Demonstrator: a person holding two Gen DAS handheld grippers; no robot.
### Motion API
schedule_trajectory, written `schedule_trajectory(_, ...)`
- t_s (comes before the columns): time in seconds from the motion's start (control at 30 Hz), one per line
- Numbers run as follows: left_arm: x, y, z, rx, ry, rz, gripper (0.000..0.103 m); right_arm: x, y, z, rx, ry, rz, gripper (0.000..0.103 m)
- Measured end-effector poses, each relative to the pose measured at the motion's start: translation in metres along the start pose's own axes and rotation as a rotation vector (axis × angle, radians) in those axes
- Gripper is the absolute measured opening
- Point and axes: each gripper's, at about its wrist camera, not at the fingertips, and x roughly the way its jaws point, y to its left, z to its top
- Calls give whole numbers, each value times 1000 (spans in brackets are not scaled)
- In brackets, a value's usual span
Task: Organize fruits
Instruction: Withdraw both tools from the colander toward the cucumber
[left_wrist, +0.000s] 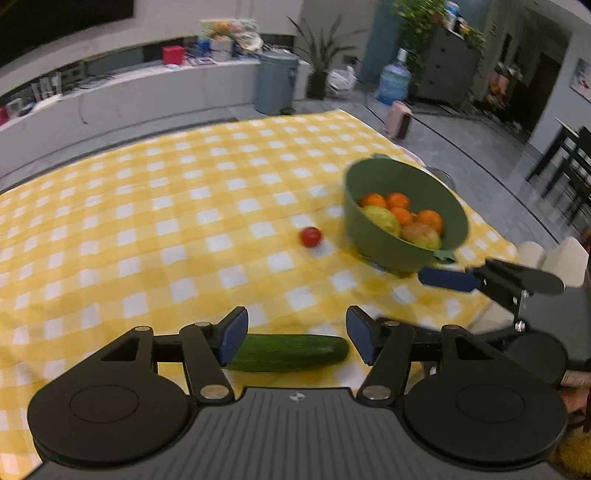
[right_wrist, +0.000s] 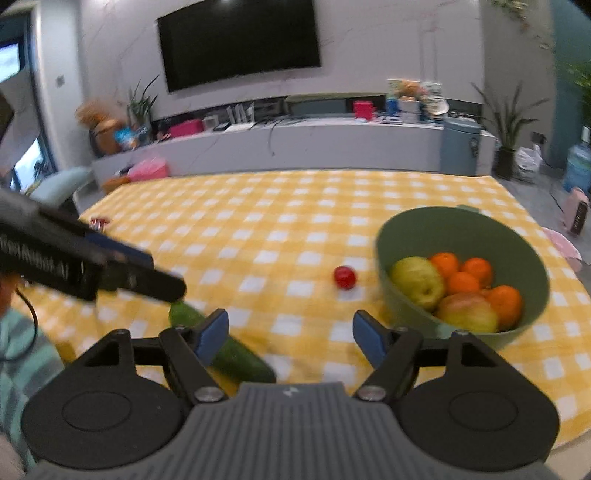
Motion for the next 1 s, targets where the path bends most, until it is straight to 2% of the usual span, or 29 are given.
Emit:
schedule_trajectory(0.1, -3, 12, -3, -40, -39, 29, 72, 13, 12, -2, -30, 35, 9, 73)
schedule_trajectory(0.3, -5, 38, -4, -124, -104, 17, 72, 41, 37, 2, -144, 92, 49, 73)
schedule_trajectory(0.7, 5, 75, -10, -225, -134, -10, 72, 94, 78, 14, -348, 174, 91, 65)
schedule_trajectory(0.8, 8, 86, -11, -269, -133, 4, 72, 104, 83, 14, -397, 195, 106, 58)
schedule_trajectory(0.93, 11, 98, -12, -314, -131, -8, 72, 108, 83, 21, -405, 196, 121, 58)
schedule_trajectory(1.0, 13, 101, -13, -325, -129, -12, 72, 110, 80, 23, -386, 226, 140, 58)
